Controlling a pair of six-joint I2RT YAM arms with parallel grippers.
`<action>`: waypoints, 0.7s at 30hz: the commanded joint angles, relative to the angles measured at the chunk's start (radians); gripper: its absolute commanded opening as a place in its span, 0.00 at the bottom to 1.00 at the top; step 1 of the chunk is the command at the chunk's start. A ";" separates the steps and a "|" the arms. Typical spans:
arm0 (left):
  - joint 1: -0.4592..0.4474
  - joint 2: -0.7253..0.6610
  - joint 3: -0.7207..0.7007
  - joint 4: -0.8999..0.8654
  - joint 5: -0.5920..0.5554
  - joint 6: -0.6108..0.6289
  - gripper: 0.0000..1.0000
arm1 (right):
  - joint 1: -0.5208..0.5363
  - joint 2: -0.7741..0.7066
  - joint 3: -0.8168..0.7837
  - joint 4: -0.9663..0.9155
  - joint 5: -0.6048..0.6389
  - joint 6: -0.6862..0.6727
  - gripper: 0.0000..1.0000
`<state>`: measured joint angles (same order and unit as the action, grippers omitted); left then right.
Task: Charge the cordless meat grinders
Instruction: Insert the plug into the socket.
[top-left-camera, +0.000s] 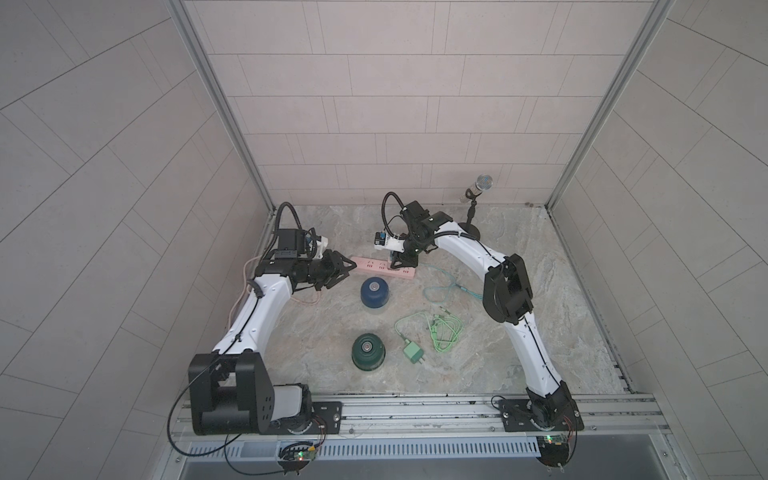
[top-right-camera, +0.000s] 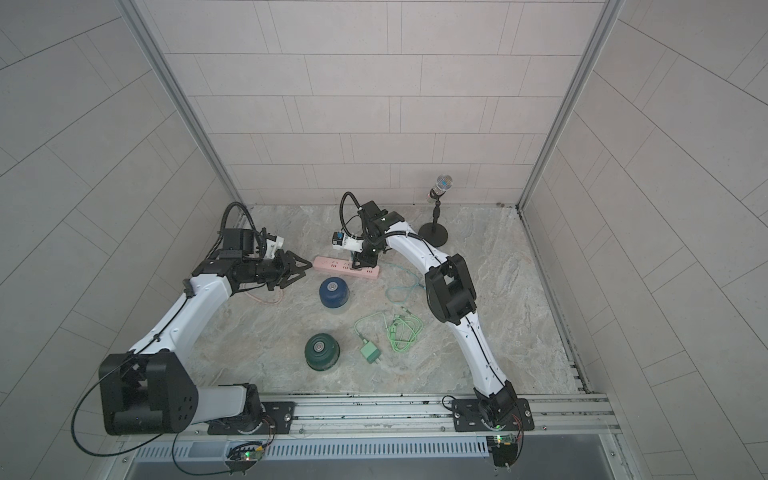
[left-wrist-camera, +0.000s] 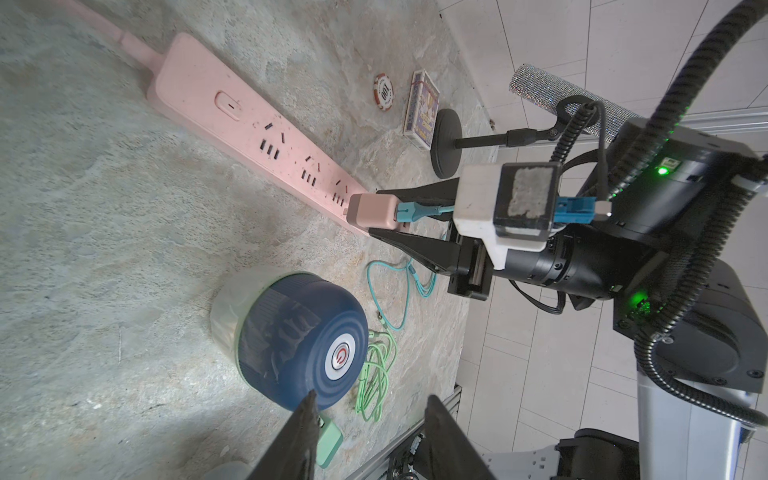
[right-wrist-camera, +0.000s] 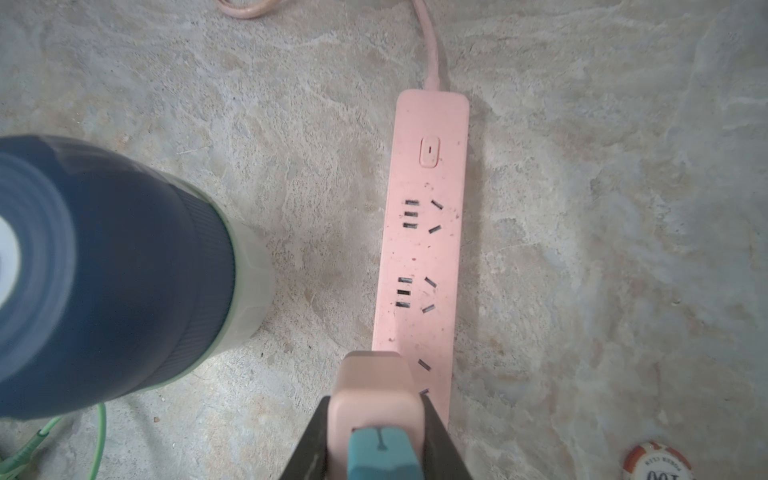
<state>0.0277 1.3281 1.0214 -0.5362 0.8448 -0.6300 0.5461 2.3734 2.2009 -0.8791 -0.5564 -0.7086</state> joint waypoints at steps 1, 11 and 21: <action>0.010 0.001 -0.015 -0.003 0.010 0.027 0.45 | -0.001 0.014 0.002 0.011 0.019 -0.020 0.00; 0.015 -0.008 -0.030 -0.010 0.017 0.029 0.45 | 0.000 0.050 0.018 0.057 0.015 0.013 0.00; 0.017 -0.005 -0.035 -0.009 0.019 0.027 0.45 | -0.002 0.041 -0.031 0.001 0.061 -0.017 0.00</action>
<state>0.0391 1.3281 0.9962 -0.5365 0.8513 -0.6277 0.5461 2.4046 2.1994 -0.8196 -0.5301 -0.6975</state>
